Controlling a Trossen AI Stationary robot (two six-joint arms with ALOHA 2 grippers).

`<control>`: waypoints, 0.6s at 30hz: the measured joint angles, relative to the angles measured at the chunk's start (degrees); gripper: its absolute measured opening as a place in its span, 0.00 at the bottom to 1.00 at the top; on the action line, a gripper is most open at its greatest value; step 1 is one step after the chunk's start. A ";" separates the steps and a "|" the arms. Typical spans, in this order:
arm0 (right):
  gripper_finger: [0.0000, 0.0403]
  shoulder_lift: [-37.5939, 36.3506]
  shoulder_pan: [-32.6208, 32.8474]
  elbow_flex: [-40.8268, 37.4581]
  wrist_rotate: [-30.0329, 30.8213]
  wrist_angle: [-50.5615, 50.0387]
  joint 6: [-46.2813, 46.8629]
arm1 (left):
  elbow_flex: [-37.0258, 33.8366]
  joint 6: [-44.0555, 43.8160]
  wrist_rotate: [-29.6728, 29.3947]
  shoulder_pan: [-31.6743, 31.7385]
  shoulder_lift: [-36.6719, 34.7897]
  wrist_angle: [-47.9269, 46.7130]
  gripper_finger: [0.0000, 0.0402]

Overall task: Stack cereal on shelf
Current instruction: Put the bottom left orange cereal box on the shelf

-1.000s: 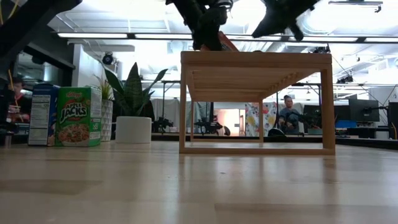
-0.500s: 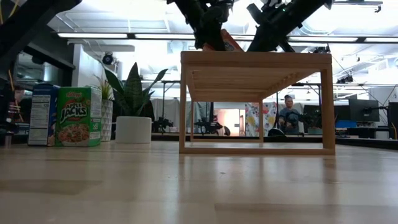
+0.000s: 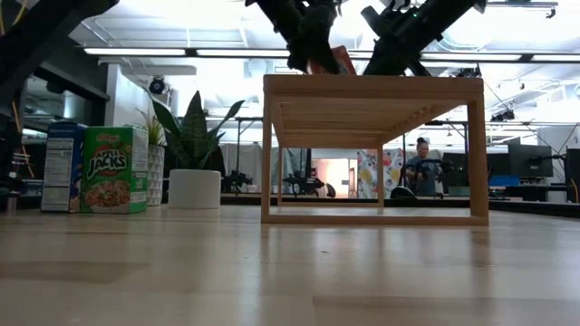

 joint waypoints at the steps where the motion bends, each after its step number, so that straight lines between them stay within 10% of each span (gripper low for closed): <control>1: 0.00 0.00 0.00 0.00 0.06 0.00 -0.04 | 0.00 -0.02 0.01 0.01 0.00 0.34 0.64; 18: 0.00 -3.08 -0.60 -0.02 2.64 -1.21 -1.73 | 7.14 0.06 0.08 0.17 -0.76 0.12 0.68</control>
